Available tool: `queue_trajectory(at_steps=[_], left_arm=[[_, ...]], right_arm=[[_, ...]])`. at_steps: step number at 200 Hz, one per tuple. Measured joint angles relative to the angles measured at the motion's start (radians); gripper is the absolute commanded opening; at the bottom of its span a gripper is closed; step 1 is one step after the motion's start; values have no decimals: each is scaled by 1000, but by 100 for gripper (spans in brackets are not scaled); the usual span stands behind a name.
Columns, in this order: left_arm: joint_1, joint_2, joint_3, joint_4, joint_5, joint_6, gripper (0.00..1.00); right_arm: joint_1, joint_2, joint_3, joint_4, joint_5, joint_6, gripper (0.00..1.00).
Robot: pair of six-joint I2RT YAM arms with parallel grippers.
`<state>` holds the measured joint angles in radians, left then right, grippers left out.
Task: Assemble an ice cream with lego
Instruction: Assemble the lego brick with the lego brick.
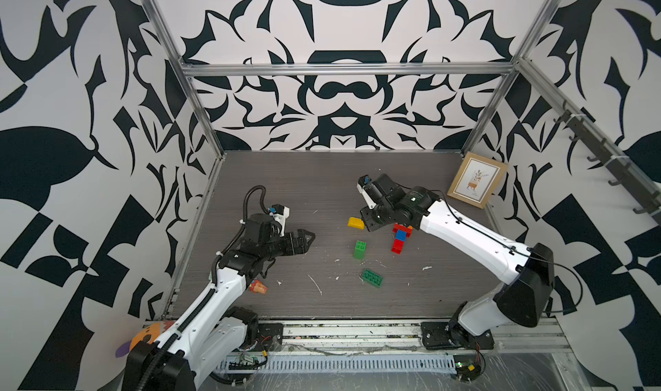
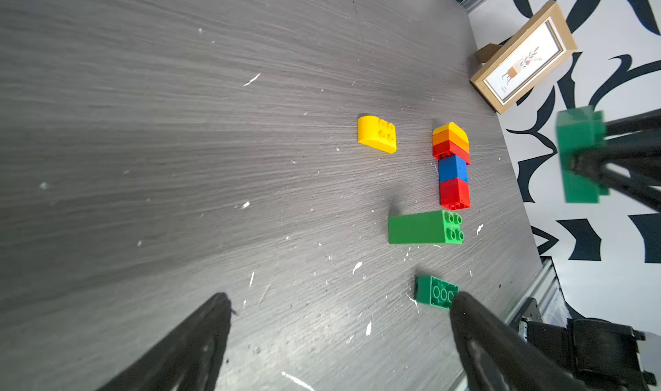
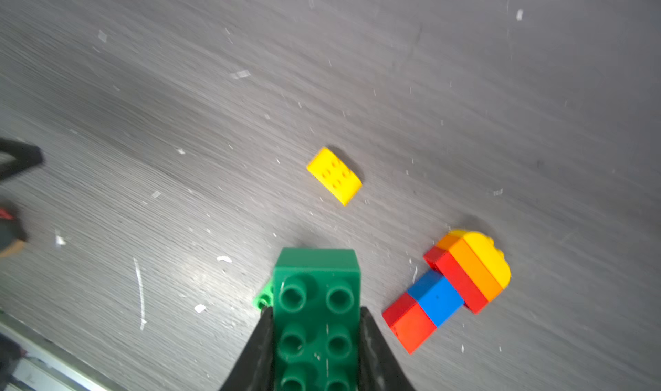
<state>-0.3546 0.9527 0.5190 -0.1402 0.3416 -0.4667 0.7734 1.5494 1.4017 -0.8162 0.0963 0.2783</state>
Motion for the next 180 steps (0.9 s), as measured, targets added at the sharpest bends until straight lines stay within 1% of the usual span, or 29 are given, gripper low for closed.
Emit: queue_trajectory(at_steps=[29, 71, 115, 180], left_arm=[[-20, 89, -35, 144, 23, 32, 99], [-22, 191, -61, 257, 46, 92, 99], [-22, 241, -70, 349, 71, 137, 99], [-22, 266, -86, 394, 73, 151, 99]], right_arm=[[32, 53, -37, -7, -58, -55, 26], [42, 98, -34, -32, -83, -92, 26], [43, 126, -34, -39, -104, -157, 27], [45, 127, -36, -27, -171, -363, 29]])
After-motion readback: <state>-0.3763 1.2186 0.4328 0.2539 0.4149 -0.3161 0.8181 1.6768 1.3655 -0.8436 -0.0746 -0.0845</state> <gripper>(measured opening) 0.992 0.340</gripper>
